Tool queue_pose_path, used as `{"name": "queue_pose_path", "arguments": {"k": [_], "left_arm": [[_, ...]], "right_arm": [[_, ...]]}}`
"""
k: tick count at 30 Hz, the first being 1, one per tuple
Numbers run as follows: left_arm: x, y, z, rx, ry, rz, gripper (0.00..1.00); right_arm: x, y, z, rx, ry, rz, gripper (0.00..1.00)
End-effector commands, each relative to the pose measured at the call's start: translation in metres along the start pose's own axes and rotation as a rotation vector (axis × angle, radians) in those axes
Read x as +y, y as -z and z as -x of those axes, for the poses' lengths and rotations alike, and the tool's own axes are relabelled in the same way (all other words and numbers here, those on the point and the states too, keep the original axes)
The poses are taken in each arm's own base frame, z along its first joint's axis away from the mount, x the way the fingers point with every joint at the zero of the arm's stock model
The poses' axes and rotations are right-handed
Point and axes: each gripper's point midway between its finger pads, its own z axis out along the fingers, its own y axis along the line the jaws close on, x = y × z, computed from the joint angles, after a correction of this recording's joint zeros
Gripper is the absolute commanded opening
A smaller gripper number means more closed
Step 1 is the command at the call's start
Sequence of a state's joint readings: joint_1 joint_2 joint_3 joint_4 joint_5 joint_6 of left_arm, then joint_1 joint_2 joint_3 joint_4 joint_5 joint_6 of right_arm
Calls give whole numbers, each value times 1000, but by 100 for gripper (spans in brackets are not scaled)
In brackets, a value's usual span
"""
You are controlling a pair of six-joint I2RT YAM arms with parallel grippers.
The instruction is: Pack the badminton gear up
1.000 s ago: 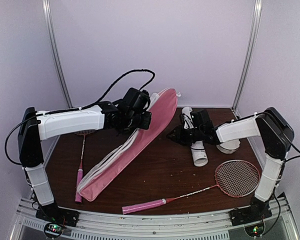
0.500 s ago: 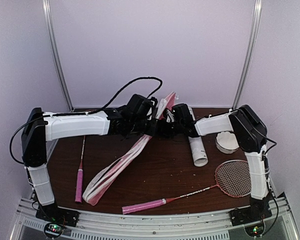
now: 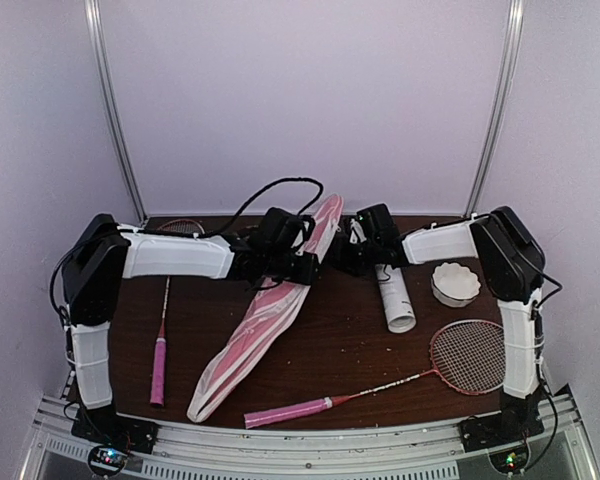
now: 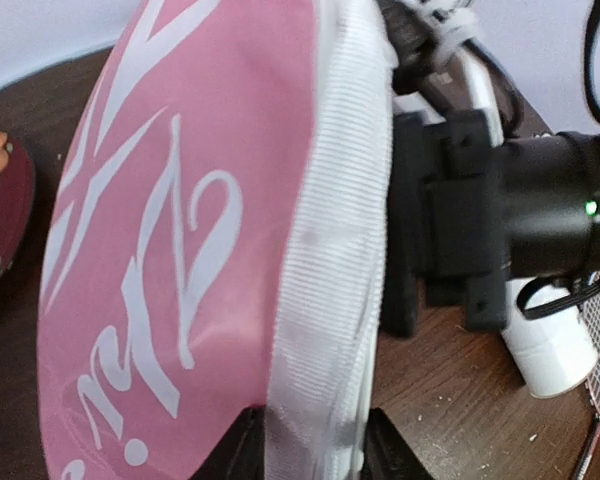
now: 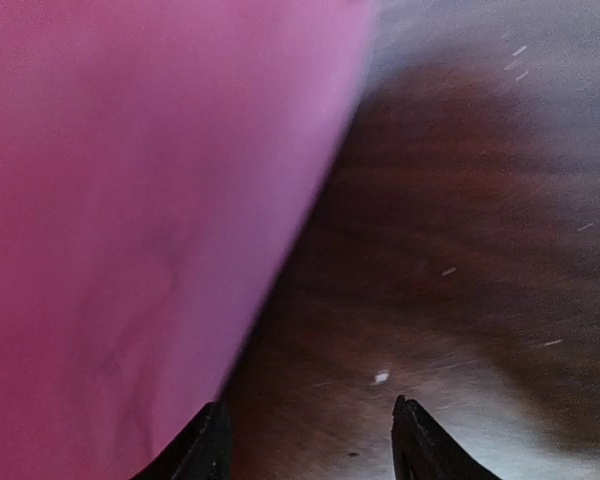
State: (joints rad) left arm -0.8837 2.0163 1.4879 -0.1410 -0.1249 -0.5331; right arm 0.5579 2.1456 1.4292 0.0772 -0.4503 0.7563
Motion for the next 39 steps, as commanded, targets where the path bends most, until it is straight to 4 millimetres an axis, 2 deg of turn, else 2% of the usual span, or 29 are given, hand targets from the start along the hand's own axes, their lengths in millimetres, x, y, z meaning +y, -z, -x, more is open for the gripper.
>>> {"name": "queue_pose_path", "arguments": {"k": [1,2,5,7,10,12,19,22,24,28,30,33,36,39], "left_arm": [[-9,13,20,-65,59,-216,42],[-10,20,24,-77,46,-241,47],[4,42,26,-82,16,-208,58],[20,53,22,-56,-1,-163,61],[41,68,4,17,-65,-88,61],[54,78,-16,89,-120,-32,60],[73,97,-71,295,-214,10,60],[76,98,-96,371,-242,7,60],[76,94,-112,413,-259,6,60],[65,84,-139,492,-309,-15,52],[59,76,-149,523,-327,-26,46],[55,66,-155,546,-323,-36,36],[50,63,-148,525,-312,-52,29],[46,62,-140,506,-327,-52,25]], "right_arm": [[-1,30,27,-63,70,-82,57],[-3,33,29,-66,74,-94,57],[-7,43,30,-77,88,-122,57],[-5,49,29,-81,92,-118,57],[0,58,27,-78,104,-101,57],[5,64,26,-81,118,-82,56],[3,72,26,-87,126,-77,56],[-8,75,36,-98,90,-87,56],[-3,79,49,-137,77,-52,56],[4,80,58,-124,99,-62,57],[1,85,63,-134,107,-91,57],[3,92,65,-144,121,-96,57],[11,98,60,-132,128,-66,57],[17,105,48,-124,125,-37,57]]}}
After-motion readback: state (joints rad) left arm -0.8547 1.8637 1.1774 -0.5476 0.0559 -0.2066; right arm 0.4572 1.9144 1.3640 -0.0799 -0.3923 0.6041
